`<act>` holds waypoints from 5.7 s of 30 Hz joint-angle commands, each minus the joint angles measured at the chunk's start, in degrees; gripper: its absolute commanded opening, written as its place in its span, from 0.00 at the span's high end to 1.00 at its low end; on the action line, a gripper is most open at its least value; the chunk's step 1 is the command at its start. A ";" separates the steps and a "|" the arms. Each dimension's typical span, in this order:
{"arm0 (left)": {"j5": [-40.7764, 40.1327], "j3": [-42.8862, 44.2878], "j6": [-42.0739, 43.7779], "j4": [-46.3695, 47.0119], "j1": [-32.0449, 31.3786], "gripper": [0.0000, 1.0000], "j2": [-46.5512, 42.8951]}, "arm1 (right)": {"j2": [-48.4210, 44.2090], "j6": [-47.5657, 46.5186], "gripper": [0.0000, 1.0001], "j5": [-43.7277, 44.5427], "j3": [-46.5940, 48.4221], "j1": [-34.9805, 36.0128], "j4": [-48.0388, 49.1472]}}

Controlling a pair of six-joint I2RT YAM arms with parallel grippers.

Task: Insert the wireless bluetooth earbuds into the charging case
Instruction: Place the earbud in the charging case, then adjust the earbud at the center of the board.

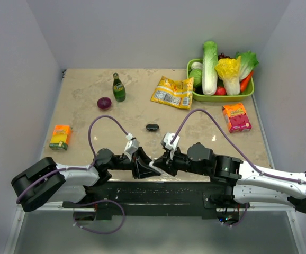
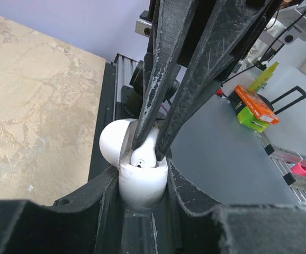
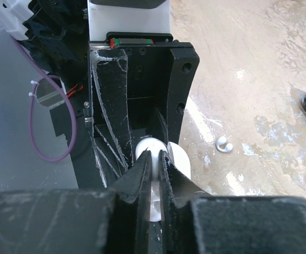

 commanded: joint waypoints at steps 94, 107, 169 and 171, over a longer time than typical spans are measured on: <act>-21.57 -15.80 13.50 -0.79 0.36 1.00 -36.90 | 38.51 12.64 0.93 3.08 -7.47 -9.89 32.44; -21.65 -16.33 13.15 -0.26 0.36 1.00 -36.46 | 38.68 11.32 0.64 6.07 -6.95 -10.41 31.56; -22.10 -16.77 13.24 0.97 0.36 1.00 -34.44 | 35.27 18.87 1.00 6.95 -2.64 -19.46 24.35; -22.01 -16.59 13.33 1.06 0.36 1.00 -34.00 | 32.29 22.02 1.00 7.39 -4.39 -22.10 23.65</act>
